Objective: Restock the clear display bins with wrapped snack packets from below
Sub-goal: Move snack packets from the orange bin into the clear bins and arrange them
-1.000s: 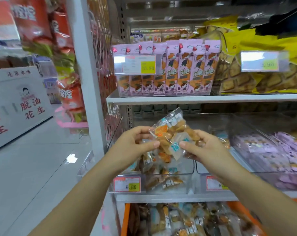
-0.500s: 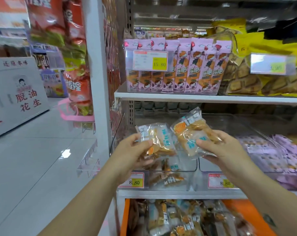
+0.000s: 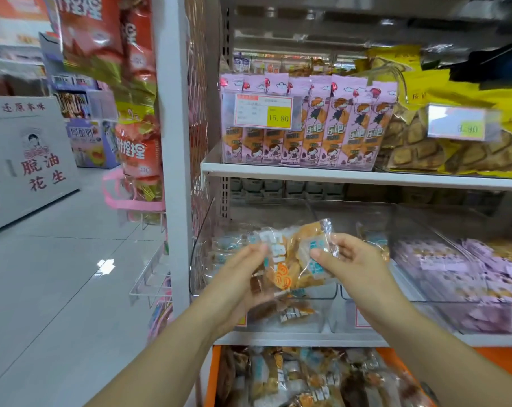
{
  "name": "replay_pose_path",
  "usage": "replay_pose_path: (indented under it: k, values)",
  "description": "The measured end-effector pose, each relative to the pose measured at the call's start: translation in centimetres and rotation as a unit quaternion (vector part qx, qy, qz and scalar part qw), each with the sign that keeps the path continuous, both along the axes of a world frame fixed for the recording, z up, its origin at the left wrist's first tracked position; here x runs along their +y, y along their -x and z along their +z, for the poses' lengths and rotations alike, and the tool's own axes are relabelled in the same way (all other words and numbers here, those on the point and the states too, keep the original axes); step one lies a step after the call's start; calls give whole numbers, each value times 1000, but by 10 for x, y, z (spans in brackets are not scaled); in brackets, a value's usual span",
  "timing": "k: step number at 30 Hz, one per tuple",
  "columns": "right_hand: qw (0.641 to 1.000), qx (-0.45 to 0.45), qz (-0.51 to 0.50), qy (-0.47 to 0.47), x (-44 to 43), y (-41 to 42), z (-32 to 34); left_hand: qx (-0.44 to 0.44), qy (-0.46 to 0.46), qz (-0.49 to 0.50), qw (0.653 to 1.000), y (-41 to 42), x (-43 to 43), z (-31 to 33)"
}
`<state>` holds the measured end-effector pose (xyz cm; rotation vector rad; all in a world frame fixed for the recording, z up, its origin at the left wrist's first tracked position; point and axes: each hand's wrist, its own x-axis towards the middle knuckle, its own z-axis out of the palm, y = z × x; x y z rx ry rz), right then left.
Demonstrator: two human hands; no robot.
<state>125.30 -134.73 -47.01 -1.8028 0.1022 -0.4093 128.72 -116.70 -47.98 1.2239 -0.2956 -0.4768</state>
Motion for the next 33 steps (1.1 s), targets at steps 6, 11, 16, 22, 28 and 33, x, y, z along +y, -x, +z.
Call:
replay_pose_path:
  k: [6,11,16,22,28,33]
  values:
    - [1000,-23,7,-11,6,5,-2,-84,-61,5,995,10,-6,-10]
    - [971,87,170,-143,-6,10,0,23,60,-24,998,7,-6,-12]
    - [945,96,275,-147,-33,21,-2,88,118,-129,981,11,-8,-24]
    - [961,120,247,-19,-52,28,15,-39,-45,-106,993,13,-24,-31]
    - [889,75,174,416,-32,24,32,-362,-296,-4,884,10,-13,-2]
    - [901,-56,106,416,-10,0,34,-494,-414,53,763,-4,-11,17]
